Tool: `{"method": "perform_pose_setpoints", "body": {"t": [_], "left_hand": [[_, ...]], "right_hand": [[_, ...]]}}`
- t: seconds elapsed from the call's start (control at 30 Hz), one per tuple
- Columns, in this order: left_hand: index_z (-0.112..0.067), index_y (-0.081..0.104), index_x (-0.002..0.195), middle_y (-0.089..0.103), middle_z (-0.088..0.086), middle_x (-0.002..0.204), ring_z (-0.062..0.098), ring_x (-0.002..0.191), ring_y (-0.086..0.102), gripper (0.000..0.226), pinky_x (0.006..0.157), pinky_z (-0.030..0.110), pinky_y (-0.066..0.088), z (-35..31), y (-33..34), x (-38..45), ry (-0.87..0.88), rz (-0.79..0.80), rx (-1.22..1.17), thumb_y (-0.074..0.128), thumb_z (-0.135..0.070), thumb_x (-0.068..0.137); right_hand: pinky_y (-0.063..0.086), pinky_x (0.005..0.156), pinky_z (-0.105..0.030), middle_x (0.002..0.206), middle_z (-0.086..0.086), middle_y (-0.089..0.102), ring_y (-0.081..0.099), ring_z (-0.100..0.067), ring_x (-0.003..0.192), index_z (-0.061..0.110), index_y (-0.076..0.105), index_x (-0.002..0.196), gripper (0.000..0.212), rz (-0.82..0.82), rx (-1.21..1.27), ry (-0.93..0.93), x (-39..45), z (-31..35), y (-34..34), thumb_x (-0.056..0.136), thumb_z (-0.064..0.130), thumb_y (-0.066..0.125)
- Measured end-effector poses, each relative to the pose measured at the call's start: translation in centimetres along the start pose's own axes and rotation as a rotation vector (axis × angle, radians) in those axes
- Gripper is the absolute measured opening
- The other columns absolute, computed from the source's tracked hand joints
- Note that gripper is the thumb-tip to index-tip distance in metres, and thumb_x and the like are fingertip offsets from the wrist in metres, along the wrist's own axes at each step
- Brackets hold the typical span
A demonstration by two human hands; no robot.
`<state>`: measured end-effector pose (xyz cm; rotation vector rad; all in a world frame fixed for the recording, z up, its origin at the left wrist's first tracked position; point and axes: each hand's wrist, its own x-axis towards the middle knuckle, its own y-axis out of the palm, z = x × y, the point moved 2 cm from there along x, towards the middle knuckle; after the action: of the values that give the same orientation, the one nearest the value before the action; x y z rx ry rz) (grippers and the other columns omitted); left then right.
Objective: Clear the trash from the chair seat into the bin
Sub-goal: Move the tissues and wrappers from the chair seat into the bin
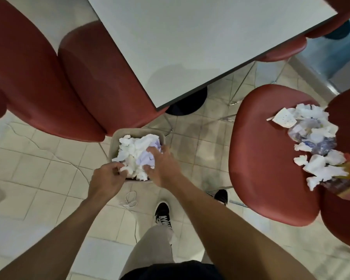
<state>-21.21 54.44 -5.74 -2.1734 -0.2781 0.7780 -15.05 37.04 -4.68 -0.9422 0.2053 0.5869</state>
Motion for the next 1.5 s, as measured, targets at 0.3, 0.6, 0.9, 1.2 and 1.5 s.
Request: {"method": "perform_pose_setpoints", "body": {"t": [0.3, 0.6, 0.9, 1.2, 1.5], "left_hand": [[-0.014, 0.070, 0.101, 0.072, 0.009, 0.084, 0.030, 0.089, 0.067, 0.021, 0.084, 0.035, 0.048, 1.4, 0.7, 2.5, 0.089, -0.015, -0.005, 0.073, -0.013, 0.081], [-0.019, 0.069, 0.092, 0.067, -0.001, 0.085, 0.016, 0.072, 0.063, 0.009, 0.070, 0.027, 0.046, -0.7, 3.5, 1.5, 0.106, -0.096, -0.090, 0.069, -0.015, 0.083], [-0.024, 0.068, 0.091, 0.068, -0.002, 0.079, 0.018, 0.076, 0.064, 0.011, 0.075, 0.037, 0.052, -10.4, 14.9, 0.2, 0.225, 0.056, -0.099, 0.066, -0.028, 0.081], [-0.018, 0.067, 0.105, 0.064, -0.003, 0.100, 0.017, 0.083, 0.060, 0.024, 0.077, 0.031, 0.050, -10.9, 30.1, 2.7, 0.209, 0.204, 0.063, 0.068, -0.020, 0.082], [-0.022, 0.066, 0.100, 0.067, 0.007, 0.103, 0.021, 0.089, 0.064, 0.020, 0.080, 0.030, 0.045, -2.5, 46.0, 10.0, 0.019, 0.309, 0.148, 0.070, -0.016, 0.081]], "right_hand": [[0.039, 0.107, -0.050, 0.153, -0.019, 0.017, 0.026, -0.038, 0.140, 0.033, 0.027, 0.148, 0.072, 0.048, 0.167, -0.004, 1.9, -0.5, 4.7, 0.085, 0.039, 0.062], [0.041, 0.106, -0.047, 0.155, -0.012, 0.014, 0.035, -0.036, 0.136, 0.034, 0.015, 0.149, 0.080, 0.045, 0.179, 0.119, 1.4, -7.6, -0.4, 0.085, 0.033, 0.062], [0.043, 0.101, -0.036, 0.148, -0.013, 0.024, 0.049, -0.033, 0.123, 0.032, 0.019, 0.150, 0.075, -0.163, 0.148, 0.425, -3.4, -26.3, -11.7, 0.089, 0.035, 0.061], [0.038, 0.101, -0.029, 0.139, -0.018, 0.038, 0.052, -0.032, 0.117, 0.020, 0.043, 0.141, 0.057, -0.405, 0.100, 0.587, -4.9, -42.3, -16.4, 0.088, 0.025, 0.063], [0.040, 0.102, -0.050, 0.122, -0.031, 0.048, 0.046, -0.048, 0.115, 0.017, 0.058, 0.122, 0.057, -0.704, -0.141, 0.755, -1.5, -56.0, -15.1, 0.073, 0.032, 0.034]]}}
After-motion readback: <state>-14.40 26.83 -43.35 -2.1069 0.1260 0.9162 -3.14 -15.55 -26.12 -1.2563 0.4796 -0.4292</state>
